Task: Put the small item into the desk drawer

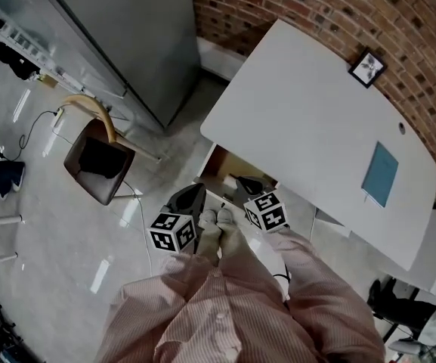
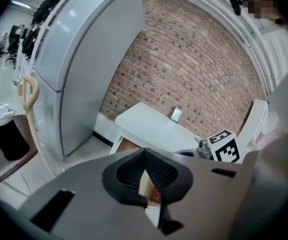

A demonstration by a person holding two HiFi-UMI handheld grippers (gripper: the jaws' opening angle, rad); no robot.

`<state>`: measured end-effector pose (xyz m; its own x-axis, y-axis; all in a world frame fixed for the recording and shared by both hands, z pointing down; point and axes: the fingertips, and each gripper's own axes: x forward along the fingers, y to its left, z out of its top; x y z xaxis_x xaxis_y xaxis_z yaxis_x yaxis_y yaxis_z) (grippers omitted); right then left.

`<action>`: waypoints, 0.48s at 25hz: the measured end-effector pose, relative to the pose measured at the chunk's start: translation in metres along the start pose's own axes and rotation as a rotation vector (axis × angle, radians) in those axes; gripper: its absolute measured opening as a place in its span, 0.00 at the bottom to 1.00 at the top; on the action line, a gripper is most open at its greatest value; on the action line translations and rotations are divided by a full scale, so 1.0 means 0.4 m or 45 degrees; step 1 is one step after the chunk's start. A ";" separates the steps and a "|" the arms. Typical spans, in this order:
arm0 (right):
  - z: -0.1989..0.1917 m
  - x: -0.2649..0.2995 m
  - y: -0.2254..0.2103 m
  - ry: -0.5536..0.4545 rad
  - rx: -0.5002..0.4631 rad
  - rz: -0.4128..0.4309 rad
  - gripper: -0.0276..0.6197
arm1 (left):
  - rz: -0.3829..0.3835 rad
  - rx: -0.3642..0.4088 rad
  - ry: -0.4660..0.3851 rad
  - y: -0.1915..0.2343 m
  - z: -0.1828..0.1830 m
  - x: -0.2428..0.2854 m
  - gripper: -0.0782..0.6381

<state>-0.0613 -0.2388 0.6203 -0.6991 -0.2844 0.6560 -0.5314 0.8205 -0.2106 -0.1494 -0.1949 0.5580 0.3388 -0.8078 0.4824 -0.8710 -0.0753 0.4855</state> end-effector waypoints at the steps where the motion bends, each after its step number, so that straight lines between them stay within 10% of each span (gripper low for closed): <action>1: 0.018 -0.016 0.005 -0.030 0.012 0.001 0.05 | -0.003 0.019 -0.016 -0.004 0.018 -0.009 0.11; 12: 0.212 -0.172 0.042 -0.322 0.018 0.008 0.05 | 0.007 0.248 -0.181 -0.041 0.197 -0.105 0.11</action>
<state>-0.0626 -0.2476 0.5104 -0.7991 -0.3955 0.4529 -0.5318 0.8163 -0.2254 -0.1773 -0.2060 0.4723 0.2922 -0.8818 0.3702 -0.9295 -0.1708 0.3268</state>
